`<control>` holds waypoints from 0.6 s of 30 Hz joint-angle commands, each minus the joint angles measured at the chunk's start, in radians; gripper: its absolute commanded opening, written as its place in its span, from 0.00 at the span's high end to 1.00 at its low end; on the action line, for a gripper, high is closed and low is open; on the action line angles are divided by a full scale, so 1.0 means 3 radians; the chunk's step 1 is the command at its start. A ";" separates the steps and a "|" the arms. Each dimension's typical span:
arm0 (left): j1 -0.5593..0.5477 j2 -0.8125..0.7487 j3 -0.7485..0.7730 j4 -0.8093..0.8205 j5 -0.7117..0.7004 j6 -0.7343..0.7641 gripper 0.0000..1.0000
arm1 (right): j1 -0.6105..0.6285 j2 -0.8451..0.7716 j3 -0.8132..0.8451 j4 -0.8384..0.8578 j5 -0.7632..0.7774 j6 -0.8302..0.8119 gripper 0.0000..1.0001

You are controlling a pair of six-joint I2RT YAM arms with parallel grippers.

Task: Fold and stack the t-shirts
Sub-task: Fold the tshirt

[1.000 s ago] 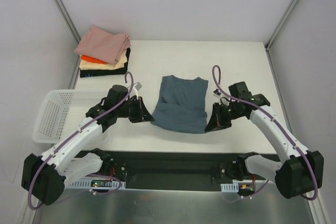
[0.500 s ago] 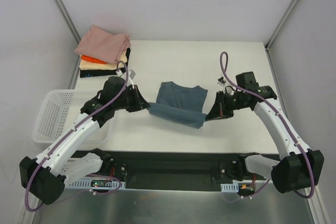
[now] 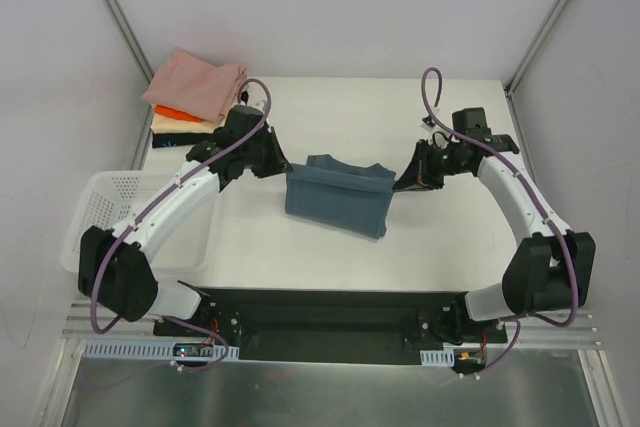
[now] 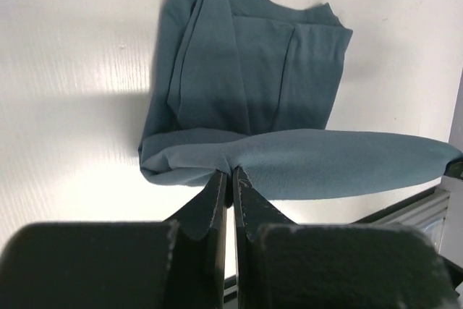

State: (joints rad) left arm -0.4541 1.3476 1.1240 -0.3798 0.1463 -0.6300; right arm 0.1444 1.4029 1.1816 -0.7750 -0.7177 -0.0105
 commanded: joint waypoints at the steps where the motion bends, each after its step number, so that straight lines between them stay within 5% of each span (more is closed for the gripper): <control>1: 0.0118 0.0293 0.0364 0.0028 -0.0171 0.0177 1.00 | -0.0138 0.0293 0.0198 0.0205 0.0209 0.0025 0.99; 18: 0.0297 0.1817 0.1591 0.0023 0.0105 0.0208 1.00 | -0.0323 0.1494 0.0990 0.0410 0.0378 0.0152 0.99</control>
State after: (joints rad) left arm -0.4034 1.8290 1.5127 -0.3817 0.1791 -0.5865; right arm 0.0628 1.7882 1.3991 -0.6693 -0.6346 0.0120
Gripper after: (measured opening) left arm 0.011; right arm 0.018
